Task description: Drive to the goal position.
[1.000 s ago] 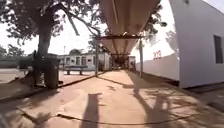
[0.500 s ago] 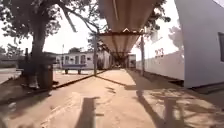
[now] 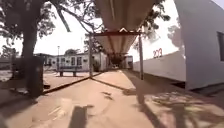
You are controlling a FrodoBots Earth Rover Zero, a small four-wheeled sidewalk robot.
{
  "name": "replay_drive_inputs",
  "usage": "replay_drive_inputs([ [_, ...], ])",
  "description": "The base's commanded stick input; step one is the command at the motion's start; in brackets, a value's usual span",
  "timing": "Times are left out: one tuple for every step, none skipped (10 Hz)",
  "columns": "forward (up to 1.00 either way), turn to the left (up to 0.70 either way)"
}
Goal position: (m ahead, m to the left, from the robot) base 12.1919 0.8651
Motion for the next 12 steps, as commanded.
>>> replay_drive_inputs([
  [0.70,0.00],
  [0.70,0.00],
  [0.70,0.00],
  [0.70,0.00],
  [0.70,0.00],
  [0.70,0.00],
  [0.70,0.00],
  [0.70,0.00],
  [0.70,0.00],
  [0.70,0.00],
  [0.70,0.00],
  [0.70,0.00],
])
